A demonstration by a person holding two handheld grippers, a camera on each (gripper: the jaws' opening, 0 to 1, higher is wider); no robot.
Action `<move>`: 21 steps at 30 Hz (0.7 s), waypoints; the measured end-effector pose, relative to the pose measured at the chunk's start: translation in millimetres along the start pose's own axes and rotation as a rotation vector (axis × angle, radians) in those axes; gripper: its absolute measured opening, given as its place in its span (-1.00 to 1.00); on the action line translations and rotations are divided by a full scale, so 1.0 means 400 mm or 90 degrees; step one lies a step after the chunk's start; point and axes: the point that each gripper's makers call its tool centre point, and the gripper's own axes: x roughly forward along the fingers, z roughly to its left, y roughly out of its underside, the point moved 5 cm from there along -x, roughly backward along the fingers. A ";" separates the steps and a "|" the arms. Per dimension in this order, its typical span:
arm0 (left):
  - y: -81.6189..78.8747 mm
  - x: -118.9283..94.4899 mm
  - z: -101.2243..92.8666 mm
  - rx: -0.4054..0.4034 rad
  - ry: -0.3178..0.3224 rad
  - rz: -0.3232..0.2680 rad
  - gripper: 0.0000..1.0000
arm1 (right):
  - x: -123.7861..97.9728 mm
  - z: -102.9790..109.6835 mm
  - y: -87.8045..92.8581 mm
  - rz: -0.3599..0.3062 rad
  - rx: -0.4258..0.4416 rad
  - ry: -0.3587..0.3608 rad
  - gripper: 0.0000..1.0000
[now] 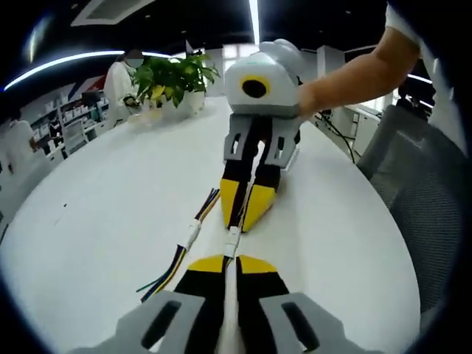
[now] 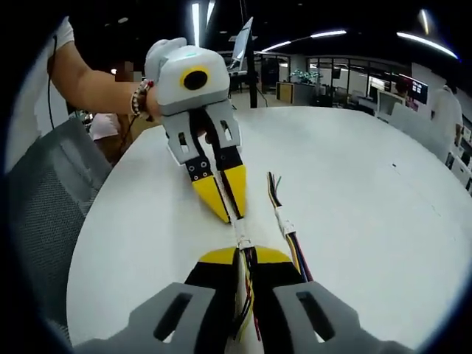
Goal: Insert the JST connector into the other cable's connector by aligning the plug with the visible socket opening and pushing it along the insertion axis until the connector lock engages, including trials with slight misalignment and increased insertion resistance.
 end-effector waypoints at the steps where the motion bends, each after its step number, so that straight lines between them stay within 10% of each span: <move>1: 0.000 -0.001 0.001 0.001 -0.003 0.001 -1.00 | -0.001 -0.002 0.001 0.004 -0.001 0.004 -0.92; 21: -0.047 -0.067 -0.019 -0.098 -0.062 -0.033 -0.53 | -0.130 0.018 -0.072 -0.057 0.053 0.087 -0.58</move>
